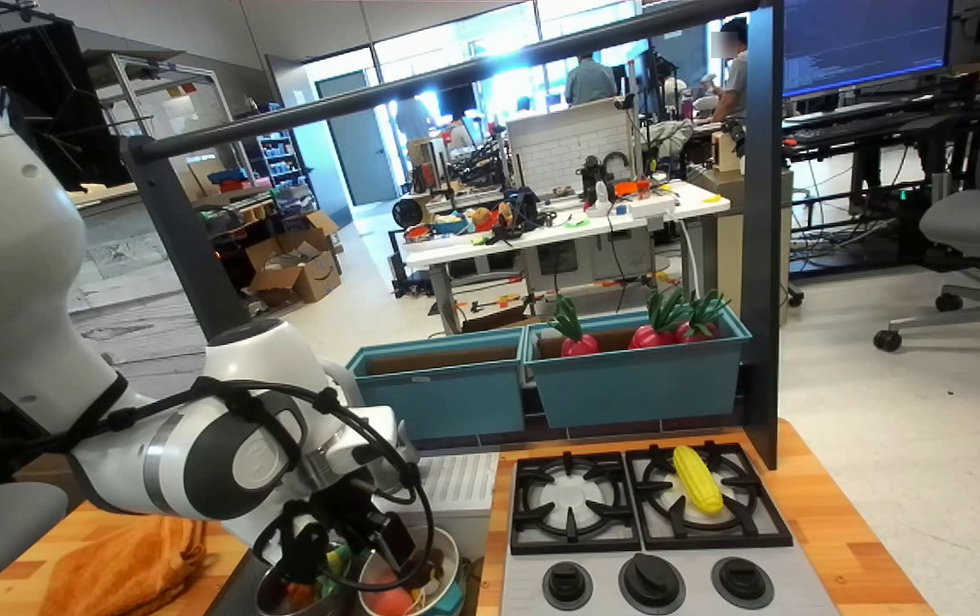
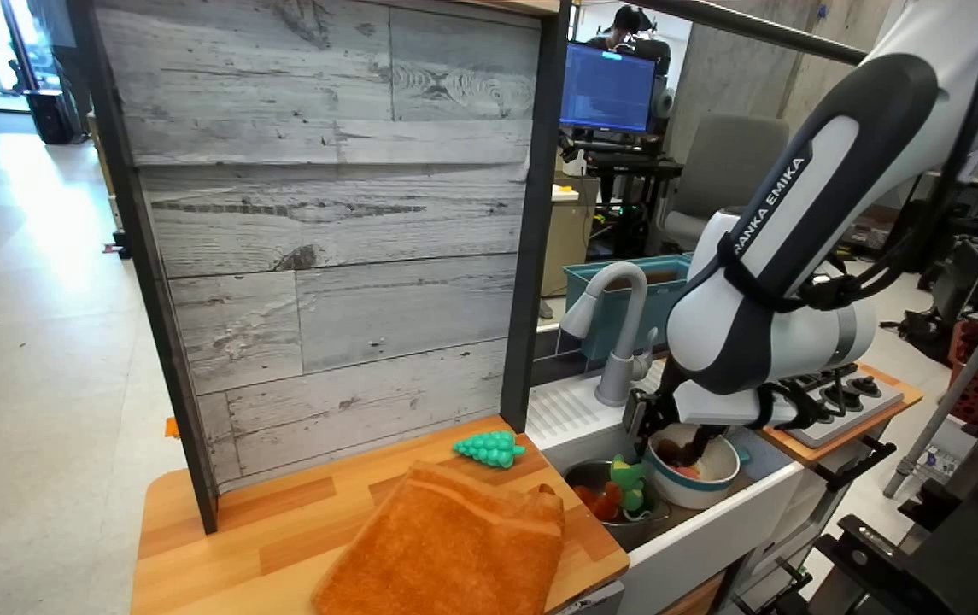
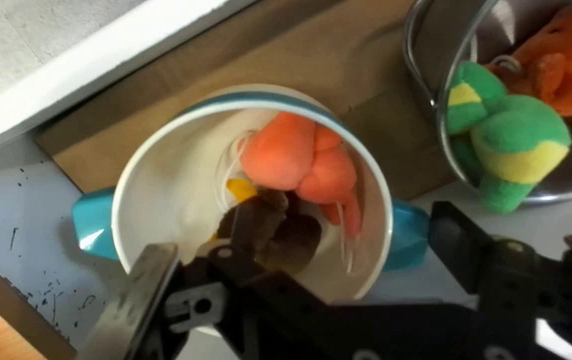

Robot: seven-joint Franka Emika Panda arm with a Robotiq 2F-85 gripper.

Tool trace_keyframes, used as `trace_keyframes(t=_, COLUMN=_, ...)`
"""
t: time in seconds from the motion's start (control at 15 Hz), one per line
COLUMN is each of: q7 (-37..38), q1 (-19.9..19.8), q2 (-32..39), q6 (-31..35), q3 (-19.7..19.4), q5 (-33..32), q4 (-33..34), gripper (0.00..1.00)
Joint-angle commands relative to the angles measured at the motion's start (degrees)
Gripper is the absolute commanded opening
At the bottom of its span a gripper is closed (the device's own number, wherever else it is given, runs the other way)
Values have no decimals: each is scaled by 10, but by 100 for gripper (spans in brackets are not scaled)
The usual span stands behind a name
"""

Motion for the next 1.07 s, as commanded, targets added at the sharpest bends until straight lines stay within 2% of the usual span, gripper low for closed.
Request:
trace_keyframes(t=0.0, q7=-16, q1=-30, q2=-52, q6=35, q3=28, q5=-4, q4=-55, gripper=100)
trace_keyframes(t=0.33, q7=-23, q1=-65, q2=-77, q6=40, q3=52, q5=0, q4=-89, gripper=98)
trace_keyframes(t=0.4, q7=-25, q1=-74, q2=-81, q6=38, q3=58, q5=1, q4=-97, gripper=74)
trace_keyframes(t=0.47, q7=-26, q1=-80, q2=-82, q6=36, q3=61, q5=1, q4=-100, gripper=73)
trace_keyframes(t=0.6, q7=-28, q1=-90, q2=-78, q6=39, q3=64, q5=1, q4=-103, gripper=64)
trace_keyframes(t=0.67, q7=-22, q1=-81, q2=-70, q6=58, q3=53, q5=1, q4=-101, gripper=75)
trace_keyframes(t=0.73, q7=-19, q1=-78, q2=-67, q6=54, q3=49, q5=0, q4=-99, gripper=76)
trace_keyframes(t=0.8, q7=-15, q1=-72, q2=-60, q6=54, q3=41, q5=-1, q4=-91, gripper=54)
trace_keyframes(t=0.87, q7=-13, q1=-68, q2=-55, q6=51, q3=37, q5=-1, q4=-84, gripper=51)
trace_keyframes(t=0.93, q7=-10, q1=-64, q2=-51, q6=45, q3=32, q5=-1, q4=-77, gripper=50)
trace_keyframes(t=1.0, q7=-7, q1=-62, q2=-47, q6=38, q3=29, q5=-1, q4=-70, gripper=62)
